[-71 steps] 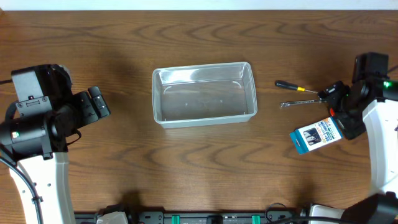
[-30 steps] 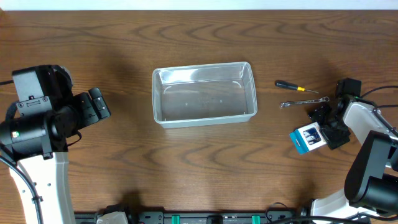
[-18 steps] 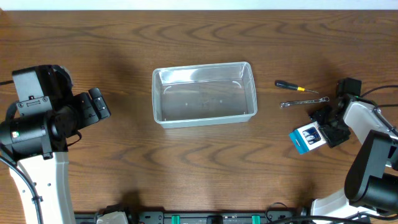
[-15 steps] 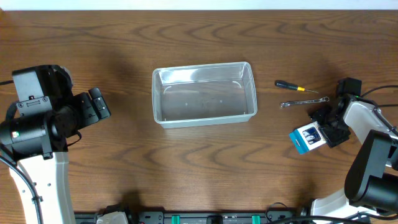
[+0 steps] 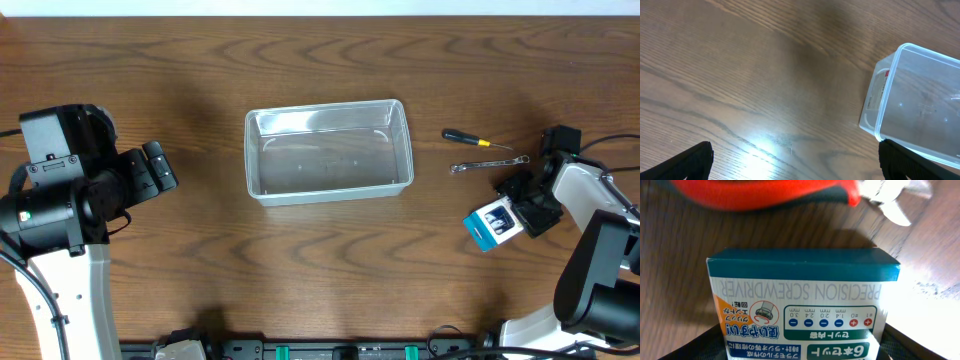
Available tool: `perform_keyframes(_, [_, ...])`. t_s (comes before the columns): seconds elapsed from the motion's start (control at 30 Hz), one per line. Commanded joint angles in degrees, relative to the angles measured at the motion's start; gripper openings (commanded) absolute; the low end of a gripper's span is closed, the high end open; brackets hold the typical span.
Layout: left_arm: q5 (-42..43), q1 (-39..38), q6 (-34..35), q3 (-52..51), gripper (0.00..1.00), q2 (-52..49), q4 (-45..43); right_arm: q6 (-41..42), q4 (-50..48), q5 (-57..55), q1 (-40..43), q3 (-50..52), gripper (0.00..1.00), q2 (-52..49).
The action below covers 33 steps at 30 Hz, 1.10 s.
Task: Pack container
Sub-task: 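Lift the screwdriver box with the right gripper toward the container, then lower the box into the container and open the right gripper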
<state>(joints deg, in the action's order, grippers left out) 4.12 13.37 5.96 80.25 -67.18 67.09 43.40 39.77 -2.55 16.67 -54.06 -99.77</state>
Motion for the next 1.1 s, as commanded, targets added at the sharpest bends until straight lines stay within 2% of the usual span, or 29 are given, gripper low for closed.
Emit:
perform_keyframes(0.0, [-0.04, -0.22, 0.11, 0.55, 0.98, -0.20, 0.13, -5.77, 1.33, 5.07, -1.64, -1.25, 0.67, 2.29])
perform_keyframes(0.3, [-0.04, -0.22, 0.11, 0.55, 0.98, -0.20, 0.13, -15.15, 5.79, 4.13, -10.08, -13.27, 0.51, 14.56])
perform_keyframes(0.43, [-0.04, -0.22, 0.13, 0.55, 0.98, -0.20, 0.15, -24.02, 5.64, 7.08, -15.67, -19.69, 0.45, 17.07])
perform_keyframes(0.53, [-0.04, -0.22, 0.13, 0.55, 0.98, -0.20, 0.13, -35.52, 4.11, 12.17, -21.59, -24.39, 0.21, 17.16])
perform_keyframes(0.57, [-0.04, -0.22, 0.11, 0.57, 0.98, -0.20, 0.15, -40.26, 2.69, 13.86, -23.91, -25.31, 0.16, 17.16])
perform_keyframes(0.73, [-0.04, -0.22, 0.11, 0.55, 0.98, -0.15, 0.15, -53.05, -8.68, 14.78, -33.73, -25.92, 0.11, 16.81])
perform_keyframes(0.8, [-0.02, -0.22, 0.13, 0.55, 0.98, -0.15, 0.17, -56.41, -12.39, 14.78, -36.59, -25.92, 0.01, 16.26])
perform_keyframes(0.97, [-0.02, -0.22, 0.13, 0.55, 0.98, -0.11, 0.20, -66.55, -18.21, 14.80, -42.77, -25.92, 0.01, 12.33])
perform_keyframes(1.07, [-0.02, -0.22, 0.13, 0.55, 0.98, -0.11, 0.20, -69.46, -18.75, 14.82, -45.22, -25.92, 0.01, 8.00])
